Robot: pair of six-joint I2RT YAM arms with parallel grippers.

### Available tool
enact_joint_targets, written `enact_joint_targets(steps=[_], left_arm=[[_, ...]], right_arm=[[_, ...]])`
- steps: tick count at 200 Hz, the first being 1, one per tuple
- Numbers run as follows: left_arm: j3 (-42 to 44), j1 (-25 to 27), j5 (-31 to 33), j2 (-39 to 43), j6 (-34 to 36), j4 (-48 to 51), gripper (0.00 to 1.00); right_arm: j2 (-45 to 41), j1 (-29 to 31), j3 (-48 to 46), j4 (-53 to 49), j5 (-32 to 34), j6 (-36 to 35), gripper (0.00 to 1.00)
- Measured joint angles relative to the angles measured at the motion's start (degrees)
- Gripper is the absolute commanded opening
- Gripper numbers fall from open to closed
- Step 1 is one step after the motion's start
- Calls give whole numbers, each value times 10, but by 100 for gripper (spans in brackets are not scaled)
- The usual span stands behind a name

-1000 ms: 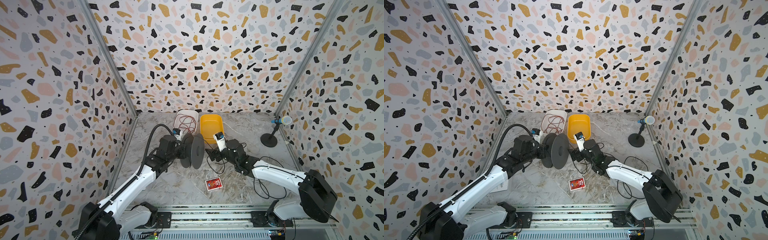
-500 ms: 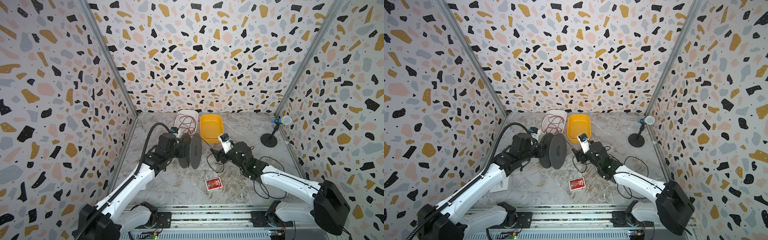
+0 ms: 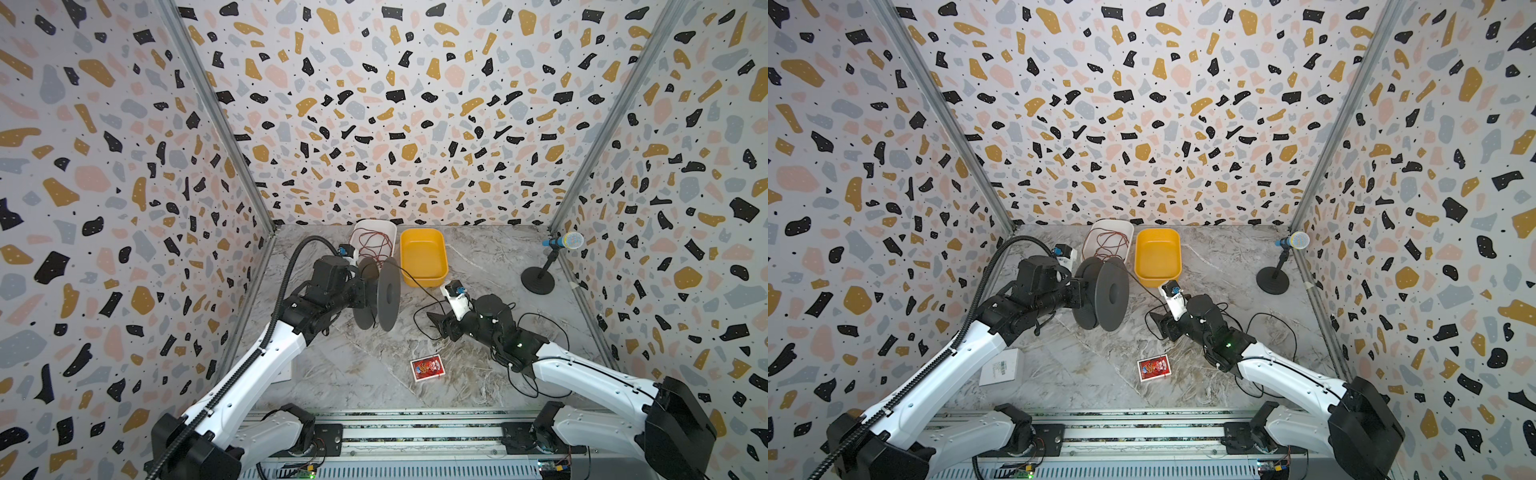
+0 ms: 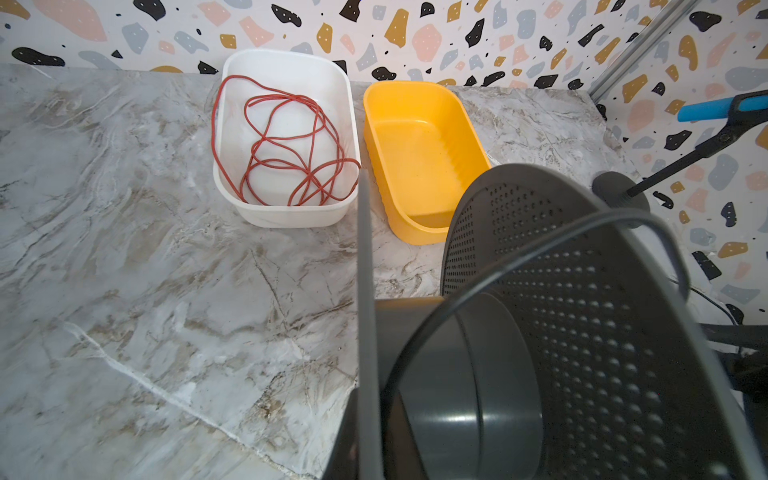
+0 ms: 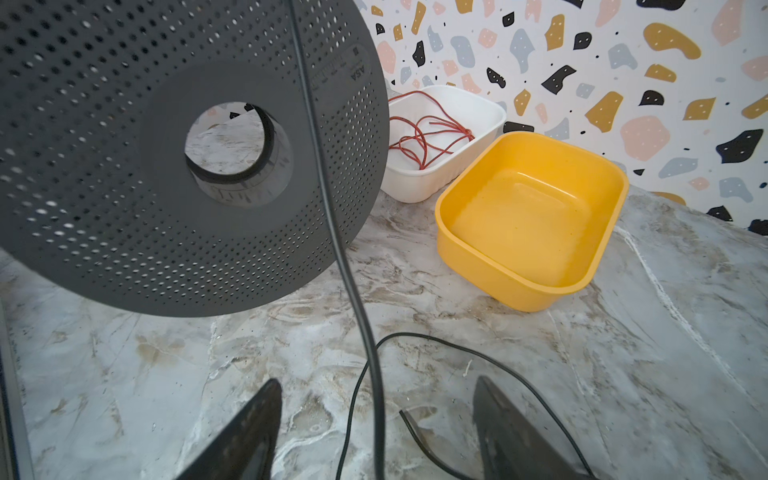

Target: Wrap the cables

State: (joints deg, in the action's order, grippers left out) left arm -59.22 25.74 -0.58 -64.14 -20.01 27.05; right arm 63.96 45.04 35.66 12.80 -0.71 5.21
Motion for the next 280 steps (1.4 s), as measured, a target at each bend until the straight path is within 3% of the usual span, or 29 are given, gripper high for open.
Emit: enact_joint_targets(steps=[75,128,199,280], left_arm=[[-35,-5,5,-15,19,25,0],[-36,-10,5,-15,29,41,0],[-36,-16,2,-15,32,46,0],[-36,-22,-7,-13,38,48,0]], right_arm=[[-27,0,-51,1,-1,31,61],[-19,0,-65,26,-4,49,45],[24,0,-65,59,-12,53,38],[40,-5,-62,72,-12,65,3]])
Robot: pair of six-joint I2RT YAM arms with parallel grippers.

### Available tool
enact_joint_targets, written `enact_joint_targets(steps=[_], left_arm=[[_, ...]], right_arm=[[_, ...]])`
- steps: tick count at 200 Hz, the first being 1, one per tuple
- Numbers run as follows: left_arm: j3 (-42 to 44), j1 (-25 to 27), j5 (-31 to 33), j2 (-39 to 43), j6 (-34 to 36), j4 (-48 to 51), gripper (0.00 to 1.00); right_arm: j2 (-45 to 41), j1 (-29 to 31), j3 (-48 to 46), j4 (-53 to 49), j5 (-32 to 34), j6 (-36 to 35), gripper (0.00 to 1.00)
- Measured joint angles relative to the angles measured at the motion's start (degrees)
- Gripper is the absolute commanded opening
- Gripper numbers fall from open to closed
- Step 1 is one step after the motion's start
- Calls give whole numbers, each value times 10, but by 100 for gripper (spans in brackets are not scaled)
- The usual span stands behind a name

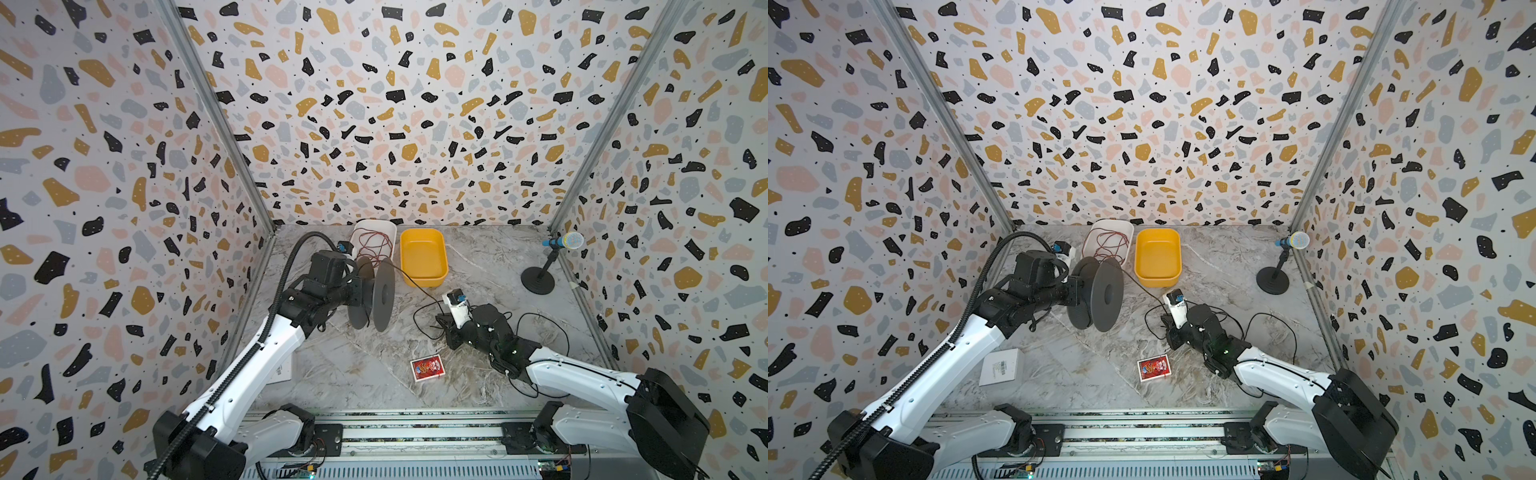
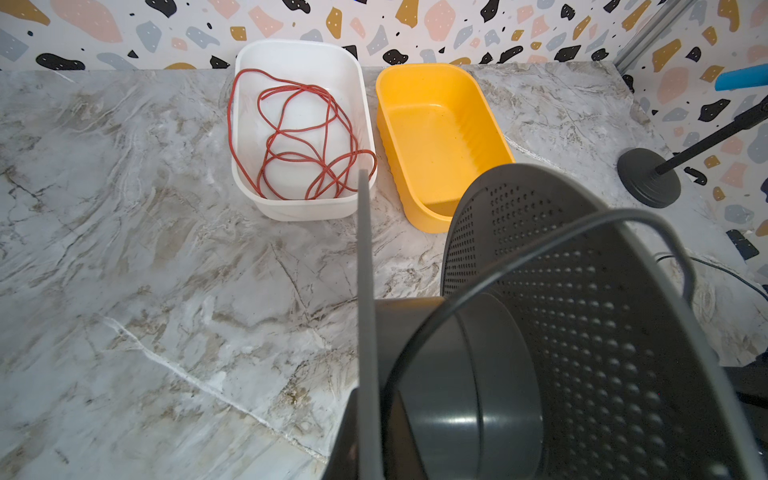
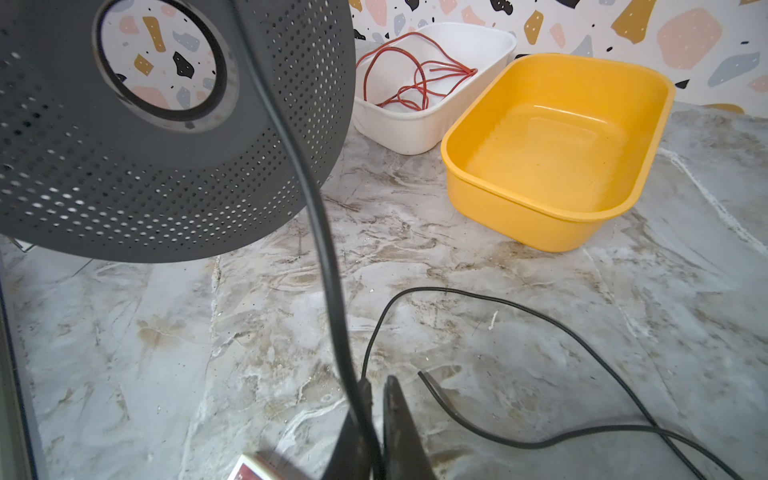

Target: Wrap the cables

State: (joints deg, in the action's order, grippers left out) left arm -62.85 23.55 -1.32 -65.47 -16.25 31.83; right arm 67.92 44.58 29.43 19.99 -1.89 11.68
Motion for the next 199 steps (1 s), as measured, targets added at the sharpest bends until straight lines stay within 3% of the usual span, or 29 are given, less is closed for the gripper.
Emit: enact_joint_targets(steps=[199], left_arm=[[0,-2,-27,25,-4,0,0]], right_arm=[[-24,9,33,26,26,-1,0]])
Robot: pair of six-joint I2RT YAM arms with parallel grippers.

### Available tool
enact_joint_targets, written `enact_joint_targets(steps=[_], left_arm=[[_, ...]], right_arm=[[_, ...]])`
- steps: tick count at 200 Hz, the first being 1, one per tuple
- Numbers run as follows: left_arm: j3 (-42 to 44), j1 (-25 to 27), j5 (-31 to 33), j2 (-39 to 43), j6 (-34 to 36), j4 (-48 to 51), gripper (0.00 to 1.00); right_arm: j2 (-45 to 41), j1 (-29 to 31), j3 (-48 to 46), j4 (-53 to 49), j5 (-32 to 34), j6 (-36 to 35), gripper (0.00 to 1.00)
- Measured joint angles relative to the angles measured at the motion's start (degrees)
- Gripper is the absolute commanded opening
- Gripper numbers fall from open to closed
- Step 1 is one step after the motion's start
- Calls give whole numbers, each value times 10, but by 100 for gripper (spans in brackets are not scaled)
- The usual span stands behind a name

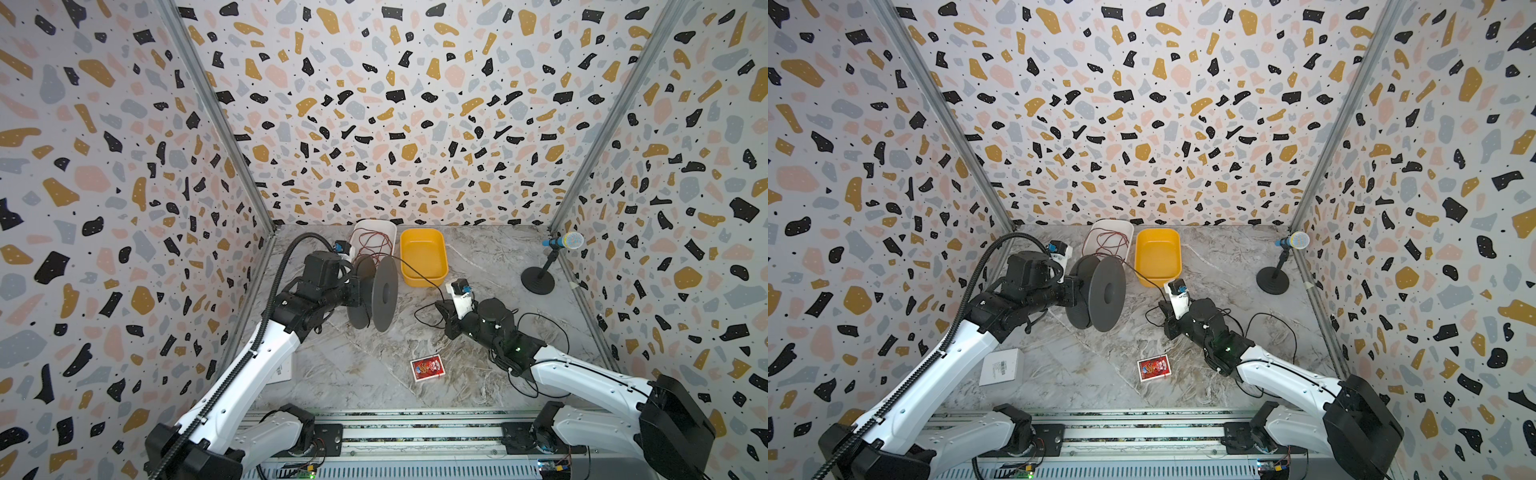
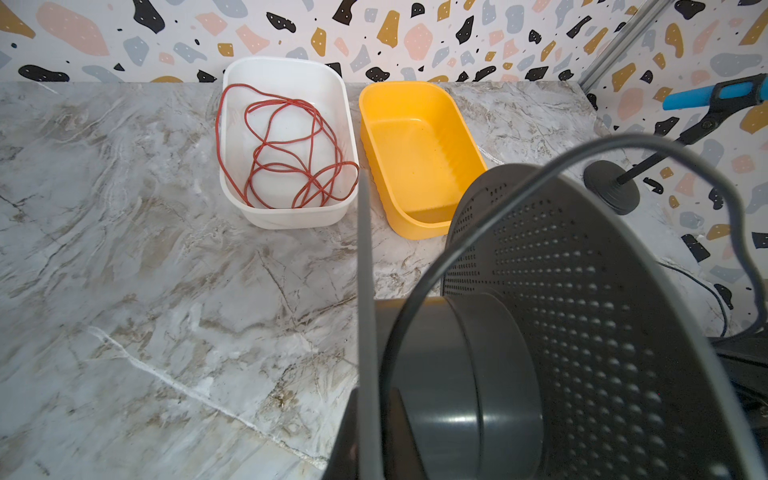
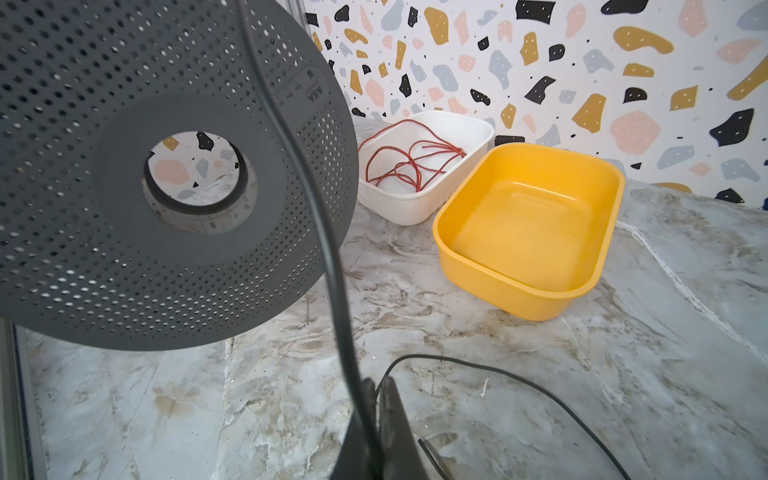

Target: Wrap the cables

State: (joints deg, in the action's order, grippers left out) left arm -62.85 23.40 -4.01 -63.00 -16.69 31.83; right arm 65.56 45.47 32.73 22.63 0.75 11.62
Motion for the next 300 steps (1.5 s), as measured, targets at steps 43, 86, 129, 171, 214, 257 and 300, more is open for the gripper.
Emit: enact_joint_targets(steps=[43,86,129,171,214,257,300], left_arm=[[0,0,-2,0,0,0,0],[0,0,-6,1,0,0,0],[0,0,-16,1,0,0,0],[0,0,-22,3,0,0,0],[0,0,-26,12,0,0,0],[0,0,-30,15,1,3,0],[0,-1,-40,15,2,6,0]], right_arm=[[0,6,0,1,16,2,0],[7,10,7,-4,26,0,0],[12,10,40,-19,27,-3,0],[20,10,70,-27,27,-6,0],[39,10,91,-40,30,-8,0],[54,10,129,-59,41,-14,0],[87,-13,187,-88,48,-17,0]])
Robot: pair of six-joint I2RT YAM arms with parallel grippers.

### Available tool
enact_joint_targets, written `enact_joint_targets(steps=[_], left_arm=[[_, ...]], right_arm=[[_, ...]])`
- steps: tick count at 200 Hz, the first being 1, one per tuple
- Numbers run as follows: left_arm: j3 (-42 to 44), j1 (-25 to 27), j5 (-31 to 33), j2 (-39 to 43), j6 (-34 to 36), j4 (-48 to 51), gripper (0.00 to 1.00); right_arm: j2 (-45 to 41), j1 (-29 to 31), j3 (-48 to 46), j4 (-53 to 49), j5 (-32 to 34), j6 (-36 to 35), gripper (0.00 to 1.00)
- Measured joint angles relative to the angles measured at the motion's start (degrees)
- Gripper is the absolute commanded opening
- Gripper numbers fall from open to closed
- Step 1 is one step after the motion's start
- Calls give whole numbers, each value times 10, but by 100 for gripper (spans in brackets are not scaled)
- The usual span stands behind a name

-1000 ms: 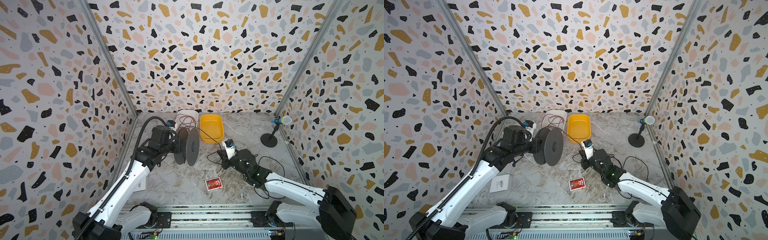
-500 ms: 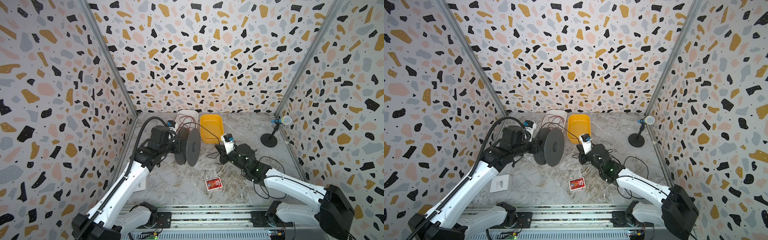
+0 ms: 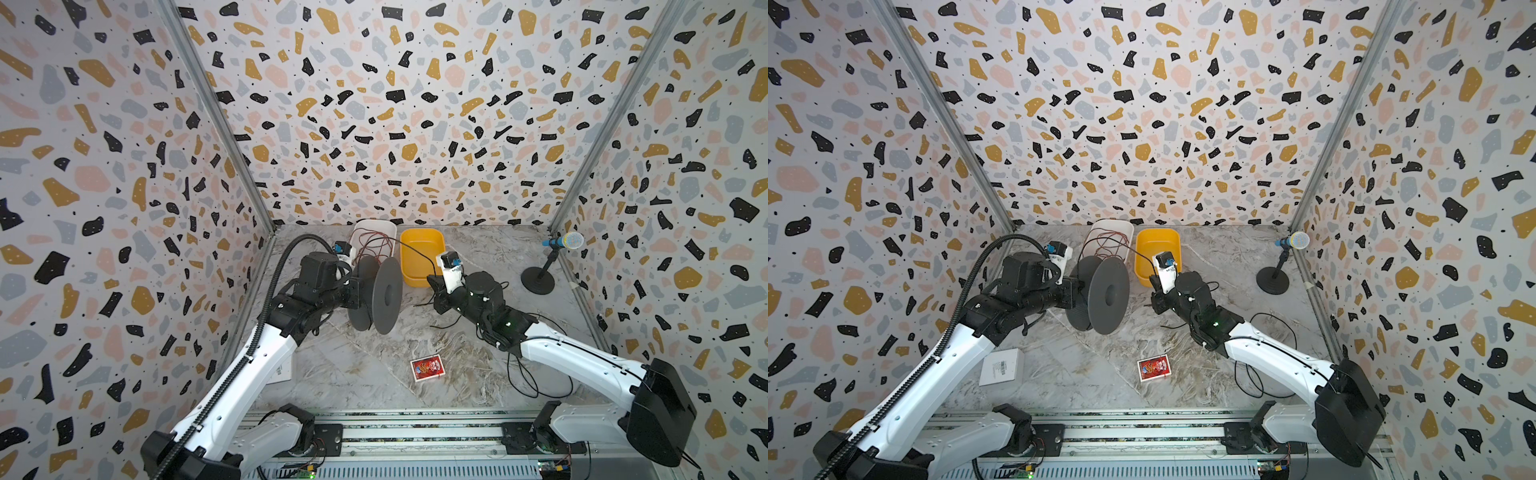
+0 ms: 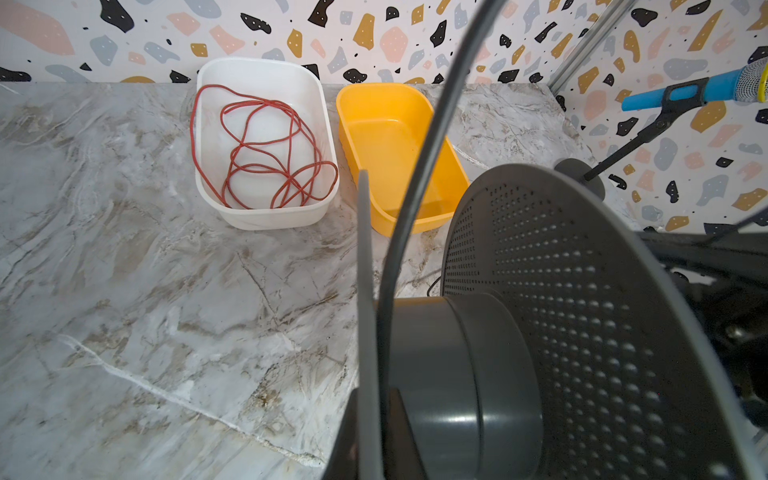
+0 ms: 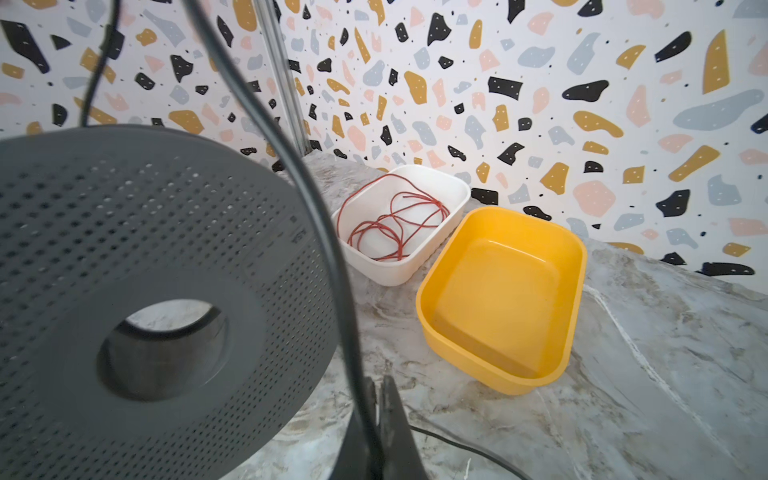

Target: Wrap the cables

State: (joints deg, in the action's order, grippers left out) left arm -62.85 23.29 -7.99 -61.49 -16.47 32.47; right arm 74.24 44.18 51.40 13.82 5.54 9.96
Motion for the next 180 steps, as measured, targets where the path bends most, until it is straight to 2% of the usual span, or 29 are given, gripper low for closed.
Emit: enact_joint_targets(steps=[64,108,143,180], left_arm=[[-47,-3,-37,-9,2,11,0],[-51,-7,-74,-13,-11,9,0],[-64,-18,-89,-15,-23,4,0],[-61,-31,-100,-18,-76,-43,0]], right_arm=[[57,-90,-1,6,-69,12,0],[113,-90,-26,42,-116,15,0],[122,-83,-73,76,-146,33,0],[123,-56,-91,113,-155,66,0]])
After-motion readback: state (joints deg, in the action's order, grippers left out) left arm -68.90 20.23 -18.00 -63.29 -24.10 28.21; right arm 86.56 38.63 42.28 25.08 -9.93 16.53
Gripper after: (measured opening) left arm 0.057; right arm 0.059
